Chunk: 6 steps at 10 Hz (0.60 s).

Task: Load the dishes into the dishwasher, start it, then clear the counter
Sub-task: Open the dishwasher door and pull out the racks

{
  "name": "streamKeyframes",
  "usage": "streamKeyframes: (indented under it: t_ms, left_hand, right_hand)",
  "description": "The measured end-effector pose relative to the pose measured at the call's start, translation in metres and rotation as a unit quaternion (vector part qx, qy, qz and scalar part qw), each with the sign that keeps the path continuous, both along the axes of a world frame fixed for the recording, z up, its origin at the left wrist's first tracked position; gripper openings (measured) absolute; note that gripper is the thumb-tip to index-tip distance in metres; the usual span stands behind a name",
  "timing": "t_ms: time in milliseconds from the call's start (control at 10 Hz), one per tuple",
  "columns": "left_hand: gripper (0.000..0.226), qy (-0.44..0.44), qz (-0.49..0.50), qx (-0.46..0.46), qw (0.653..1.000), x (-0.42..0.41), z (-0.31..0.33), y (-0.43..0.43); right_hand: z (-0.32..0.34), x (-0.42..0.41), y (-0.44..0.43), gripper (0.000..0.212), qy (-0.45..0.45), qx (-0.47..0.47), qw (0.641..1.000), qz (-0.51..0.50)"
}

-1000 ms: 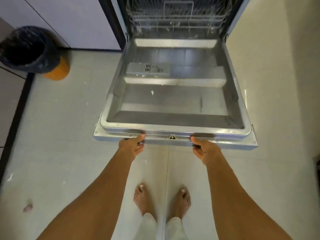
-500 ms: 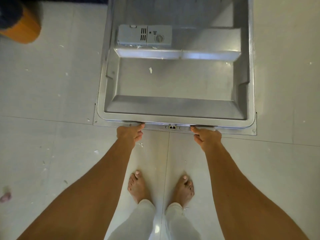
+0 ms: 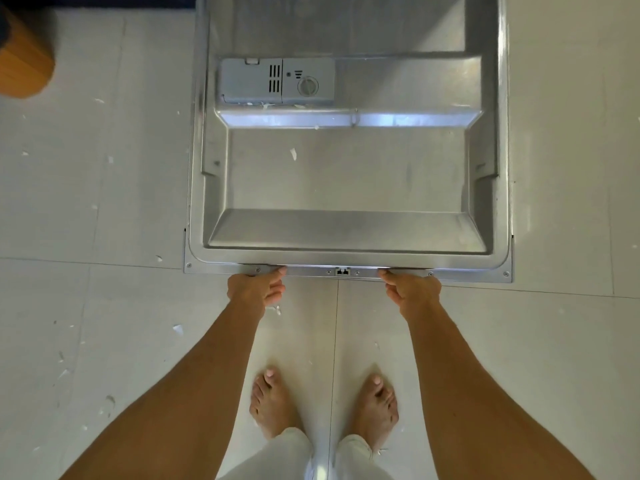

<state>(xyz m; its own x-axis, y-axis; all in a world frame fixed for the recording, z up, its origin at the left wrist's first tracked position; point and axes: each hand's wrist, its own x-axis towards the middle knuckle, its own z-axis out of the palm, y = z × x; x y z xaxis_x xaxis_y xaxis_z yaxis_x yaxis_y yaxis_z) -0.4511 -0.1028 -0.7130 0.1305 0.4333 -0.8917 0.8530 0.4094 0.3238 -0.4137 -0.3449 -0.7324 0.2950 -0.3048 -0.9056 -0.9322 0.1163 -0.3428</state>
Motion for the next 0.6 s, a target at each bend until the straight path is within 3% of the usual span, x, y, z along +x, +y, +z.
streamKeyframes:
  t_ms: [300, 500, 600]
  left_hand:
    - [0.04, 0.006, -0.098, -0.005, 0.995, 0.005, 0.045, 0.001]
    - [0.015, -0.099, -0.11, -0.024, 0.989, 0.032, 0.17, 0.004]
    - [0.017, -0.146, -0.129, -0.027, 0.98, 0.05, 0.25, 0.009]
  right_hand:
    - [0.04, -0.009, -0.005, 0.059, 0.002, -0.11, 0.991, 0.079]
    - [0.15, 0.0, 0.016, 0.032, -0.061, -0.09, 0.975, 0.192]
    - [0.241, 0.024, 0.04, 0.027, -0.102, -0.057, 0.975, 0.187]
